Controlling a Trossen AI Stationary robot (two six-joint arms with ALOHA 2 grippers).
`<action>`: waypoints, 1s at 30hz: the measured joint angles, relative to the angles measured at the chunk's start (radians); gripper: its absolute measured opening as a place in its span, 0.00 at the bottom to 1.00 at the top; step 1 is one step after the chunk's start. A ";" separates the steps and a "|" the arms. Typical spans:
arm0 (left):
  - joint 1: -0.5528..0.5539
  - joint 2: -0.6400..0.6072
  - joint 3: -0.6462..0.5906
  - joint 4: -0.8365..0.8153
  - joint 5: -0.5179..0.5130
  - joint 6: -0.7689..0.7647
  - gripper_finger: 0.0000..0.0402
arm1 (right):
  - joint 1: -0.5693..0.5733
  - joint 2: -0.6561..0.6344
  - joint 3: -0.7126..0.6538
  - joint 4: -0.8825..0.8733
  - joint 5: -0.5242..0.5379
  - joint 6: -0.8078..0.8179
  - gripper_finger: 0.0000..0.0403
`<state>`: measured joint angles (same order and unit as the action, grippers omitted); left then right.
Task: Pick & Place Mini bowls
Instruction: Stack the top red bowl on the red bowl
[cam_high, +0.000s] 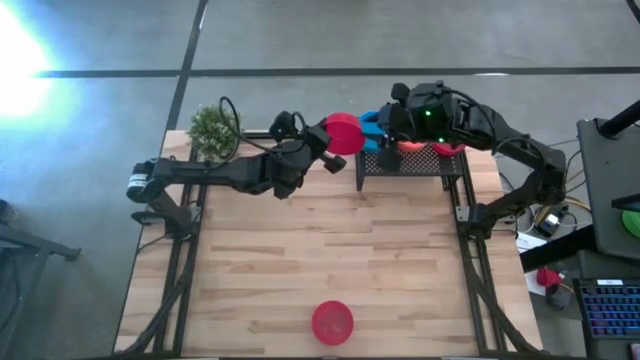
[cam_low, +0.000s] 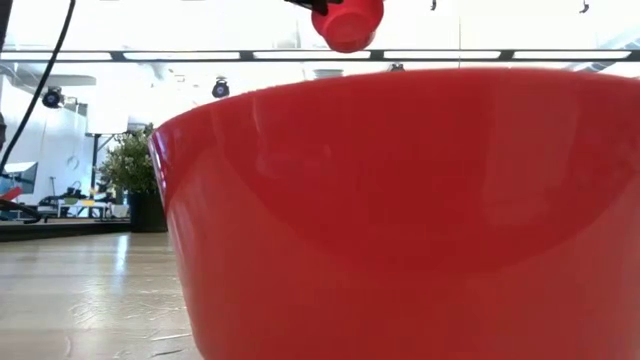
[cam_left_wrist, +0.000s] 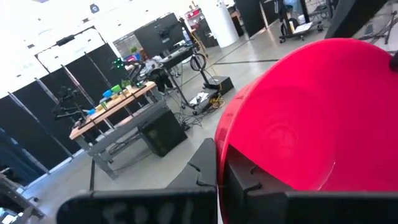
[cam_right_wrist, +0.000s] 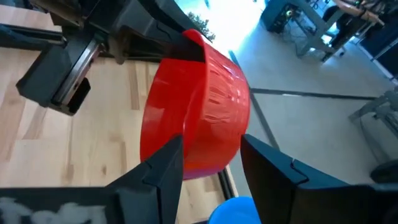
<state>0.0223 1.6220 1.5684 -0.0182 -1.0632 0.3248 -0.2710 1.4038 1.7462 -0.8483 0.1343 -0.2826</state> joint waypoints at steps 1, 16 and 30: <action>0.000 0.000 0.000 0.001 0.006 -0.001 0.00 | 0.000 0.004 0.000 0.002 -0.001 0.007 0.38; -0.010 0.000 -0.003 0.016 0.003 0.035 0.00 | 0.001 0.083 0.001 0.021 0.138 0.044 0.28; -0.017 0.000 -0.003 0.017 0.017 0.042 0.00 | -0.001 0.080 0.001 0.032 0.174 0.051 0.04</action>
<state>0.0053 1.6221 1.5658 -0.0012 -1.0461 0.3664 -0.2722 1.4835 1.7470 -0.8161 0.3080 -0.2313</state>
